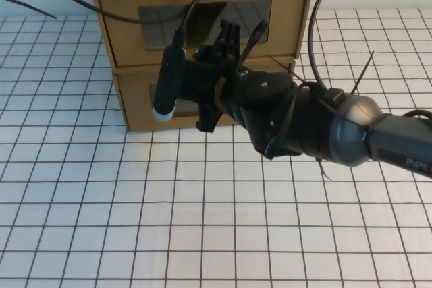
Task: Open the shoe box
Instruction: 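Pull the top drawer of the cardboard box fully open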
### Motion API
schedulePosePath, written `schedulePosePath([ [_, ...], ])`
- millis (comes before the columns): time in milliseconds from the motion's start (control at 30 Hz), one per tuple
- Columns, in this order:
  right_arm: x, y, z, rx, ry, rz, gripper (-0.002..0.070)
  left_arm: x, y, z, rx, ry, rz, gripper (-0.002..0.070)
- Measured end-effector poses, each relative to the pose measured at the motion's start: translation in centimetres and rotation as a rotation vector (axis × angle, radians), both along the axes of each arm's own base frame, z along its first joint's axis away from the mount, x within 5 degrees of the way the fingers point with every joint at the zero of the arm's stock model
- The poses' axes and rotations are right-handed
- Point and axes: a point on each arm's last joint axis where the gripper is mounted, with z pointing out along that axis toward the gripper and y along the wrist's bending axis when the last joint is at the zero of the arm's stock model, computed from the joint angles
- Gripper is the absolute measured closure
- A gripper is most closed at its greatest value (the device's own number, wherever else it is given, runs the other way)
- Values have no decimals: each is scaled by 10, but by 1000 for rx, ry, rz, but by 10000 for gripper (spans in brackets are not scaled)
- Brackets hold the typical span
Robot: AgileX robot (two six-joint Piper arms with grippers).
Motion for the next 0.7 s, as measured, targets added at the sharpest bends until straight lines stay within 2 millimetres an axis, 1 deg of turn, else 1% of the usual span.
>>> schedulePosePath([
  [267,1,1,1,-32,-33,16,444,0,0,0,1,2,-1,677],
  [533,13,-8,-8,-65,-37,5,444,-1,0,-1,3,10,-5,677],
  [700,15,-9,-8,-65,-36,10,444,-1,0,0,2,11,-7,677],
])
